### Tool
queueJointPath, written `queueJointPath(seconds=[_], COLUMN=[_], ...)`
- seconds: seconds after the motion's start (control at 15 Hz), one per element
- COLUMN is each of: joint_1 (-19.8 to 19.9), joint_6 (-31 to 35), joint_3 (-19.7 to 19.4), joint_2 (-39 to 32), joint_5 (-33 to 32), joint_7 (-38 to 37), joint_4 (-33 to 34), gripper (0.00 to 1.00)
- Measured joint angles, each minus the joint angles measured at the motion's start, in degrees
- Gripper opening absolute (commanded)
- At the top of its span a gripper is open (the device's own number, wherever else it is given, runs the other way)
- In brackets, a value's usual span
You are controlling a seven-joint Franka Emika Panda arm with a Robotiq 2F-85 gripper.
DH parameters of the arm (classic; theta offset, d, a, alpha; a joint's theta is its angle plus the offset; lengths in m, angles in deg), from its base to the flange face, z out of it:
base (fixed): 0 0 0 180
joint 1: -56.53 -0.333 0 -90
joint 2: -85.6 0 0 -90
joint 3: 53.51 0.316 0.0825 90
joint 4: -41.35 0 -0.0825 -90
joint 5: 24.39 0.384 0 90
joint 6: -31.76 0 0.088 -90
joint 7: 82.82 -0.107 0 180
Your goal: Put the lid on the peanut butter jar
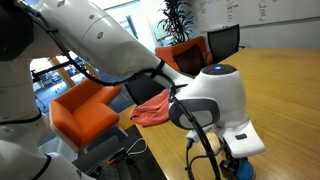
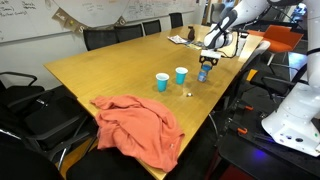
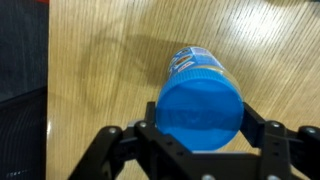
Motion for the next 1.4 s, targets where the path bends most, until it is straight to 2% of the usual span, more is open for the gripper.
queueJointPath(seconds=[1.4], joint_1=[1.3], joint_6=[0.1], joint_3=[1.2], joint_2=[-1.4], joint_5=[3.5], joint_7=[0.0], joint_4=[1.9], gripper=[0.55])
